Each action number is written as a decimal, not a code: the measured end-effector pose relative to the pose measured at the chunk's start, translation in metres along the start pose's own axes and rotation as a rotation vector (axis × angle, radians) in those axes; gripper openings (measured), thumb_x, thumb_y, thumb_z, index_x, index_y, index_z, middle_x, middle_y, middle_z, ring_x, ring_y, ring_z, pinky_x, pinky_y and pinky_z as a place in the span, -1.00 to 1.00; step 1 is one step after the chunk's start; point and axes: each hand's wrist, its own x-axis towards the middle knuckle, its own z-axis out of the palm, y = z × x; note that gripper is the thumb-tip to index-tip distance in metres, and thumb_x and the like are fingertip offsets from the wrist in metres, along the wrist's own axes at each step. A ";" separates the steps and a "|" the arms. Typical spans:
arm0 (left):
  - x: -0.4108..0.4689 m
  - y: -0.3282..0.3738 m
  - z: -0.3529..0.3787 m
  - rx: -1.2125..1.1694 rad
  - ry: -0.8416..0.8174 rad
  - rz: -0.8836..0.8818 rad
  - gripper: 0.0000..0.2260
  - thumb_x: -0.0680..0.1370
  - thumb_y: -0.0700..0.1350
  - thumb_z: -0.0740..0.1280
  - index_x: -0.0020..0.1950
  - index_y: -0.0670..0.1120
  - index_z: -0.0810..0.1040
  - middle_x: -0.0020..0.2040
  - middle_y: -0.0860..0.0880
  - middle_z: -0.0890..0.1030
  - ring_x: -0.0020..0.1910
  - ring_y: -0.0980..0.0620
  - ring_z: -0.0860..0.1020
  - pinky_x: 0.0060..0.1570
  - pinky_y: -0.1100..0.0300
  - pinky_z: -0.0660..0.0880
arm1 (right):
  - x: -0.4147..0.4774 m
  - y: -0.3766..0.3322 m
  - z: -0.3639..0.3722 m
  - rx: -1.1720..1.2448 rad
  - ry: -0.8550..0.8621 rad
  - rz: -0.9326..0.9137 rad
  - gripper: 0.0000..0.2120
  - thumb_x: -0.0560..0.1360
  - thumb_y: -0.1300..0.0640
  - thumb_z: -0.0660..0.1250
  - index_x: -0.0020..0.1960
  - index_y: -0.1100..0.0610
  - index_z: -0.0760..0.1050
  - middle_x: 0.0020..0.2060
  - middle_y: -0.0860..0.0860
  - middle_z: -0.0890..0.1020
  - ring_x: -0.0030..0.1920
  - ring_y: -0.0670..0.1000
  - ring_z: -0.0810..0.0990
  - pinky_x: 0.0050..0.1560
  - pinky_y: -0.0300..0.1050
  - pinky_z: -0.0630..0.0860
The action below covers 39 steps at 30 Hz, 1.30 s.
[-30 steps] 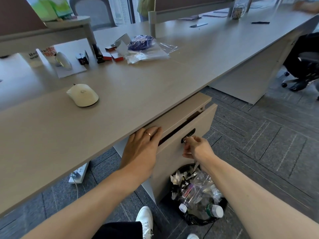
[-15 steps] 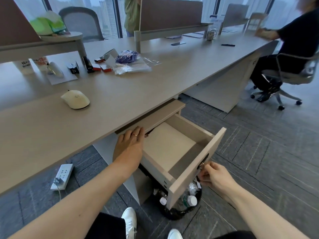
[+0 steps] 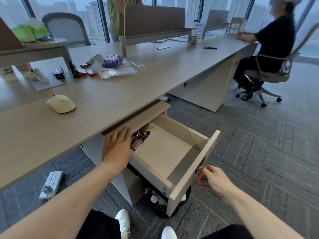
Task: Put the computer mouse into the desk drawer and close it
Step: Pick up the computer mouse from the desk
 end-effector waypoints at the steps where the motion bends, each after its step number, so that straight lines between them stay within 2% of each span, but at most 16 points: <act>1: 0.000 0.000 0.001 0.002 -0.001 0.000 -0.17 0.42 -0.27 0.36 0.60 -0.08 0.02 0.60 -0.05 0.18 0.46 -0.12 0.21 0.34 0.01 0.23 | 0.001 0.000 0.000 -0.004 0.000 0.001 -0.76 0.62 0.22 0.14 -0.14 0.25 0.50 -0.30 0.16 0.62 -0.29 0.11 0.56 -0.12 0.08 0.60; 5: 0.004 -0.002 0.001 0.006 -0.024 0.007 -0.18 0.41 -0.29 0.34 0.60 -0.06 0.02 0.60 -0.04 0.17 0.47 -0.10 0.19 0.35 0.02 0.22 | 0.000 0.000 0.001 -0.012 0.005 0.000 -0.77 0.62 0.23 0.13 -0.12 0.25 0.50 -0.28 0.16 0.63 -0.28 0.10 0.59 -0.21 -0.01 0.61; 11: 0.005 -0.004 -0.005 0.002 -0.092 0.024 -0.16 0.44 -0.25 0.35 0.61 -0.08 -0.05 0.62 -0.05 0.08 0.51 -0.11 0.12 0.41 0.02 0.16 | -0.003 -0.003 0.002 -0.014 0.013 0.004 -0.78 0.62 0.25 0.11 -0.09 0.27 0.50 -0.27 0.19 0.62 -0.26 0.12 0.57 -0.08 0.09 0.62; 16: -0.001 -0.003 -0.007 -0.009 -0.113 0.047 -0.21 0.47 -0.26 0.30 0.60 -0.12 -0.06 0.63 -0.08 0.06 0.51 -0.12 0.14 0.40 0.02 0.17 | -0.007 -0.005 0.001 -0.066 0.032 0.022 -0.77 0.62 0.25 0.13 -0.04 0.30 0.52 -0.24 0.19 0.66 -0.25 0.11 0.62 -0.24 -0.04 0.62; 18: -0.005 -0.003 -0.009 -0.023 -0.143 0.054 -0.22 0.49 -0.27 0.27 0.60 -0.14 -0.08 0.63 -0.10 0.05 0.52 -0.11 0.11 0.42 0.02 0.15 | -0.008 -0.007 -0.003 -0.108 0.027 0.039 -0.75 0.63 0.20 0.16 0.02 0.35 0.54 -0.20 0.18 0.69 -0.24 0.10 0.65 -0.24 -0.03 0.63; 20: -0.008 -0.005 -0.016 -0.045 -0.188 0.078 -0.26 0.51 -0.26 0.23 0.60 -0.14 -0.08 0.62 -0.11 0.06 0.53 -0.13 0.11 0.43 -0.01 0.15 | -0.011 -0.013 -0.009 -0.221 0.025 0.009 -0.70 0.62 0.06 0.23 0.03 0.29 0.58 -0.19 0.13 0.72 -0.24 0.08 0.68 -0.13 0.05 0.66; 21: -0.010 -0.005 -0.022 -0.058 -0.208 0.112 -0.30 0.52 -0.23 0.22 0.60 -0.12 -0.04 0.61 -0.12 0.11 0.51 -0.14 0.15 0.42 -0.04 0.18 | -0.014 -0.020 -0.014 -0.356 0.033 -0.039 -0.68 0.60 -0.03 0.25 -0.01 0.22 0.59 -0.20 0.07 0.73 -0.24 0.06 0.68 -0.10 0.05 0.65; 24: -0.010 -0.008 -0.053 -0.105 -0.232 0.268 -0.47 0.59 -0.06 0.19 0.54 -0.03 0.12 0.43 -0.13 0.41 0.35 -0.17 0.39 0.32 -0.08 0.33 | -0.028 -0.059 -0.028 -0.728 0.083 -0.213 -0.68 0.57 -0.16 0.23 -0.06 0.06 0.58 -0.21 -0.02 0.70 -0.27 -0.04 0.61 -0.25 -0.11 0.52; 26: -0.009 -0.015 -0.082 -0.240 -0.248 0.318 -0.47 0.60 0.03 0.20 0.55 0.01 0.15 0.37 -0.13 0.47 0.31 -0.15 0.44 0.29 -0.06 0.38 | -0.035 -0.093 -0.030 -0.837 0.129 -0.345 -0.69 0.56 -0.20 0.22 -0.03 0.02 0.56 -0.17 -0.05 0.66 -0.22 -0.07 0.59 -0.18 -0.10 0.55; 29: -0.009 -0.042 -0.127 -0.403 -0.193 0.302 -0.49 0.60 0.00 0.27 0.54 -0.01 0.25 0.38 -0.15 0.47 0.35 -0.15 0.42 0.33 -0.01 0.35 | -0.047 -0.149 -0.013 -0.930 0.121 -0.527 -0.74 0.54 -0.21 0.24 -0.01 -0.05 0.52 -0.15 -0.11 0.64 -0.15 -0.08 0.62 -0.07 -0.02 0.61; 34: -0.023 -0.137 -0.168 -0.259 -0.155 0.116 -0.53 0.62 0.09 0.21 0.52 0.06 0.27 0.44 -0.03 0.45 0.39 -0.09 0.41 0.36 -0.04 0.34 | -0.057 -0.224 0.061 -1.134 -0.040 -0.821 -0.73 0.52 -0.24 0.25 0.04 -0.07 0.50 -0.14 -0.20 0.61 -0.13 -0.16 0.60 -0.02 -0.07 0.61; 39: -0.044 -0.228 -0.152 -0.261 -0.246 -0.178 -0.50 0.62 0.11 0.21 0.54 0.06 0.22 0.44 -0.13 0.38 0.37 -0.15 0.41 0.32 0.03 0.34 | -0.050 -0.265 0.173 -1.170 -0.250 -1.008 -0.67 0.53 -0.21 0.25 0.17 -0.04 0.50 -0.02 -0.13 0.61 -0.03 -0.08 0.60 0.07 -0.02 0.57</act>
